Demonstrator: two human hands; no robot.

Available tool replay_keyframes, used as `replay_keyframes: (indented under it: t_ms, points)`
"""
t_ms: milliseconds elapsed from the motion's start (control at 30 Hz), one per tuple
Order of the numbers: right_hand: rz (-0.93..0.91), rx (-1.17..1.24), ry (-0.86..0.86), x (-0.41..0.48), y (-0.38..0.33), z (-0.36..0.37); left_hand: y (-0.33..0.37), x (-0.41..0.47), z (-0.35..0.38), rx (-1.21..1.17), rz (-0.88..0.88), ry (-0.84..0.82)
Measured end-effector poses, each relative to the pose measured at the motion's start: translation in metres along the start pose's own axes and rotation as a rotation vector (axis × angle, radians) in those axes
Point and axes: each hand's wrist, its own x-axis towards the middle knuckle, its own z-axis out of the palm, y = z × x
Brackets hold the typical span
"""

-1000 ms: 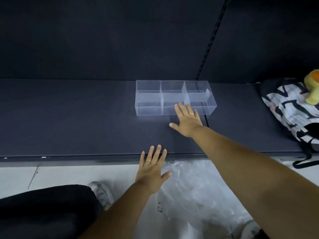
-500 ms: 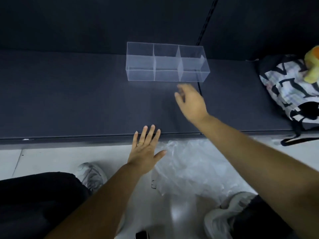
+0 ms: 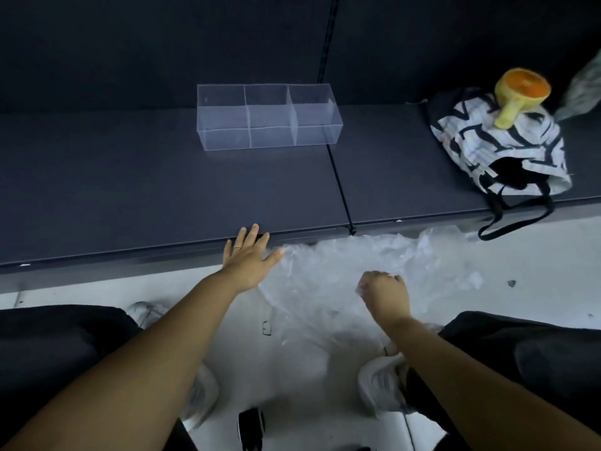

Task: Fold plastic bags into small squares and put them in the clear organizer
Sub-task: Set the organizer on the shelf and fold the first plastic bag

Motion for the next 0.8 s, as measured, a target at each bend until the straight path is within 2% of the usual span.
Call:
replay_keyframes:
  t_ms: [100,167,200,300,400,467,533,600,633,700,733,800]
  points:
    - [0.096,0.766,-0.069,0.011,-0.005,-0.061,0.034,-0.019,-0.018,-0.382,0.035,-0.08]
    - [0.052,1.083,-0.083,0.012,-0.011,-0.107,0.059,-0.034,-0.032,-0.732,0.145,-0.207]
    - [0.023,1.187,-0.115,0.013,-0.013,-0.129,0.071,-0.04,-0.038,-0.814,0.223,-0.262]
    - [0.029,1.463,-0.298,0.016,-0.018,-0.176,0.098,-0.05,-0.05,-0.791,0.386,-0.376]
    - [0.118,1.709,-0.387,0.01,-0.018,-0.206,0.108,-0.056,-0.053,-0.753,0.37,-0.303]
    - [0.143,1.644,-0.264,-0.001,-0.018,-0.217,0.107,-0.061,-0.056,-0.827,0.332,-0.192]
    - [0.152,1.295,-0.011,-0.021,-0.014,-0.222,0.102,-0.064,-0.061,-0.949,0.247,-0.072]
    - [-0.012,1.13,0.172,-0.044,-0.011,-0.228,0.1,-0.069,-0.068,-1.055,0.192,-0.032]
    - [-0.166,1.111,0.145,-0.057,-0.011,-0.232,0.099,-0.072,-0.071,-1.088,0.188,-0.025]
    - [-0.38,1.047,-0.048,-0.078,-0.019,-0.24,0.1,-0.076,-0.076,-1.11,0.185,-0.016]
    - [-0.412,0.991,-0.116,-0.084,-0.023,-0.243,0.101,-0.078,-0.077,-1.108,0.183,-0.011]
    - [-0.411,0.799,-0.103,-0.084,-0.033,-0.244,0.101,-0.079,-0.08,-1.093,0.174,-0.013]
